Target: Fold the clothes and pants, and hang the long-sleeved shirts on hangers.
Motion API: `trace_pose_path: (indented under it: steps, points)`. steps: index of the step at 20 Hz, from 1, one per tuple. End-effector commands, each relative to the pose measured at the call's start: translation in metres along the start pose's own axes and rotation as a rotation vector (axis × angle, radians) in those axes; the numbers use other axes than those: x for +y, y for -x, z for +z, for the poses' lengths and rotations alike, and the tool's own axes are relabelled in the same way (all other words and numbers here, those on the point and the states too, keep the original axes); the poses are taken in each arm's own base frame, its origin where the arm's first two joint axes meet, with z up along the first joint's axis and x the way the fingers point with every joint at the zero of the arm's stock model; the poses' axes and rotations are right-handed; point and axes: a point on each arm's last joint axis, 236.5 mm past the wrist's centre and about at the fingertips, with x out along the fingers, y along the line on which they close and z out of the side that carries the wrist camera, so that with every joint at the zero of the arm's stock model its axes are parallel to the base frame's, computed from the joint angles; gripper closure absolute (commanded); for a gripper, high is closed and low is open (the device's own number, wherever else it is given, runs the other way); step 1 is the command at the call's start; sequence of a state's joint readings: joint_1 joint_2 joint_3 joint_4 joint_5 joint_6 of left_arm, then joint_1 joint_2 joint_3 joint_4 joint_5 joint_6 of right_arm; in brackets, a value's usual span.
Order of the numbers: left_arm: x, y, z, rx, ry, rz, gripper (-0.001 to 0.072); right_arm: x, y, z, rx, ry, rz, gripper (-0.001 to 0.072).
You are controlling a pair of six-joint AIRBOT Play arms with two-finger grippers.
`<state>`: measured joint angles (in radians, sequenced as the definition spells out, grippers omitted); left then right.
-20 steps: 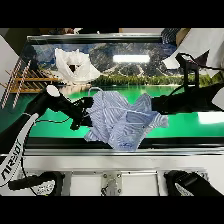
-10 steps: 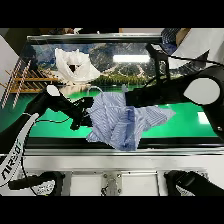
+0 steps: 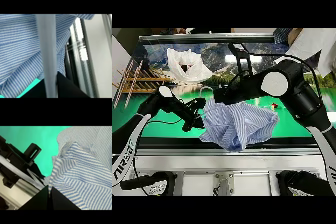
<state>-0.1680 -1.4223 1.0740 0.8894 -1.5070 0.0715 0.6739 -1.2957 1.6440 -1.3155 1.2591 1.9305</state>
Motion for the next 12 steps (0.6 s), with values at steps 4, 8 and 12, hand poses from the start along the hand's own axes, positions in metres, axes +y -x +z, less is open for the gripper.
trace_pose_path:
  steps: [4, 8, 12]
  points:
    - [0.002, 0.007, -0.015, -0.018, 0.158, 0.012, 0.0688, -0.040, 0.025, -0.032, 0.113, 0.037, -0.190, 0.0701]
    - [0.008, 0.033, -0.010, -0.101, 0.203, 0.082, 0.0688, -0.083, 0.072, -0.048, 0.136, 0.043, -0.388, 0.0701]
    - [0.007, 0.041, 0.002, -0.112, 0.170, 0.125, 0.0688, -0.081, 0.073, -0.046, 0.120, 0.023, -0.383, 0.0701]
